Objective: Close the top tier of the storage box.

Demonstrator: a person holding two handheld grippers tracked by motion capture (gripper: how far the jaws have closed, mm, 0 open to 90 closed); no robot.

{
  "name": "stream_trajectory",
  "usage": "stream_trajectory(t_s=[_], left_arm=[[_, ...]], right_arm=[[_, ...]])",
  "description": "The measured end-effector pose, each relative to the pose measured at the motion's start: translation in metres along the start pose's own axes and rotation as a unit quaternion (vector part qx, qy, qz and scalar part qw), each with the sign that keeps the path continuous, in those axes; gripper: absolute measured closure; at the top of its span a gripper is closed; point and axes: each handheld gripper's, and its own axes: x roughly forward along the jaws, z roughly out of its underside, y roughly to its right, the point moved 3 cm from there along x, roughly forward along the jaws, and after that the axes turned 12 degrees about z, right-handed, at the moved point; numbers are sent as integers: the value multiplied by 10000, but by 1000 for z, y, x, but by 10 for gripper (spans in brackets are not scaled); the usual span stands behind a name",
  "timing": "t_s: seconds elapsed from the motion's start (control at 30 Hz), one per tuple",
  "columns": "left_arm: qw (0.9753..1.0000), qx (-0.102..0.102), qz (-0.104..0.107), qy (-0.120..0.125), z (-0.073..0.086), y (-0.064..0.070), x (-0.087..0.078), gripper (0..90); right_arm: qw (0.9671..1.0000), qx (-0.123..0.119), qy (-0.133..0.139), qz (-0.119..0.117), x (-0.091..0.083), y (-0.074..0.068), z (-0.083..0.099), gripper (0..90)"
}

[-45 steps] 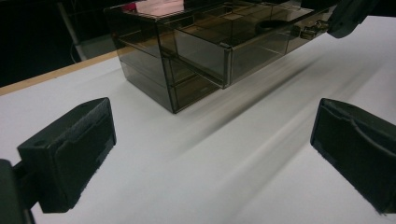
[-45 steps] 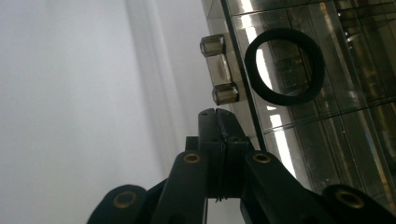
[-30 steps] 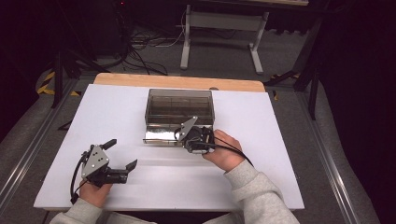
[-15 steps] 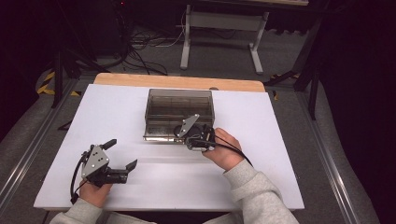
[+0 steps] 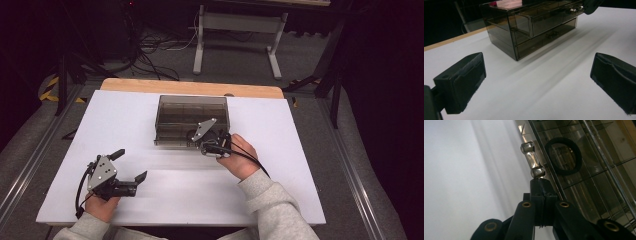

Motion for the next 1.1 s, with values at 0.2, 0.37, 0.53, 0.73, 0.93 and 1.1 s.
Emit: stream_trajectory(t_s=[0.2,0.37,0.53,0.73,0.93,1.1], left_arm=[[10000,-4,1,2,0,0,0,10],[10000,-9,-1,2,0,0,0,10],[10000,-16,1,7,0,0,0,10],[10000,-19,2,4,0,0,0,10],[10000,-16,2,11,0,0,0,10],[10000,-17,5,14,0,0,0,10]], right_arm=[[9997,189,88,121,1,5,-1,900],[9994,267,130,188,3,9,0,900],[9986,400,152,299,7,12,0,900],[9978,497,168,417,10,15,0,900],[9962,581,200,621,15,16,0,899],[9953,574,178,760,19,17,-1,899]])
